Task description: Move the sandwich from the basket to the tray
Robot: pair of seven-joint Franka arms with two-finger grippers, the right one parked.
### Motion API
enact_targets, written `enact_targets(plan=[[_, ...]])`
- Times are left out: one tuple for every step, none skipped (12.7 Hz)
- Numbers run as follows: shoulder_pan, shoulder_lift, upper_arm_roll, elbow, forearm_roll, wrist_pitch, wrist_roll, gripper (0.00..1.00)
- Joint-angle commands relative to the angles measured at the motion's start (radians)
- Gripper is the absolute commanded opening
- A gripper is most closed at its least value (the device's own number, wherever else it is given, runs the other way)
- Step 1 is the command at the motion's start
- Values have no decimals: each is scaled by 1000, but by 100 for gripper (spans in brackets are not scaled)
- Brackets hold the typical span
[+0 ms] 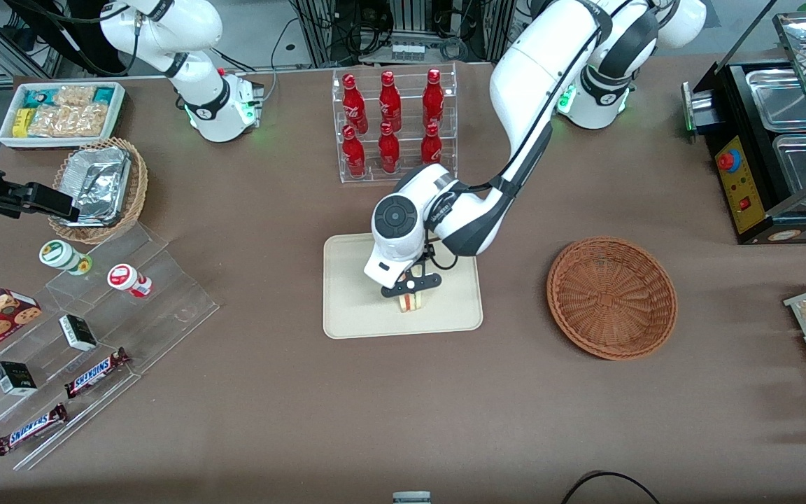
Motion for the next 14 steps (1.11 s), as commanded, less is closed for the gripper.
enact_targets(plan=[[-17,11,14,32,9,-1,-20,100],[-17,10,14,32,9,-1,-22,100],[-17,2,14,32,11,-2,-14,100],[-14,-13,14,37,9,-14,-14,100],[-7,-40,14,36,0,-23,-13,100],[-5,-70,13,36,-1,-46,-10,100],[-5,-97,14,36,0,-68,-2,100],[-2,-123,16,36,-1,-88,39,100],[0,-148,17,33,-3,-115,94,100],[28,-177,17,23,-3,-146,146,100],[74,-205,11,13,-4,-184,236,100],[104,-232,11,13,-6,-238,351,100],[124,-251,17,11,-9,-298,412,100],[179,-271,17,2,-4,-341,450,100]])
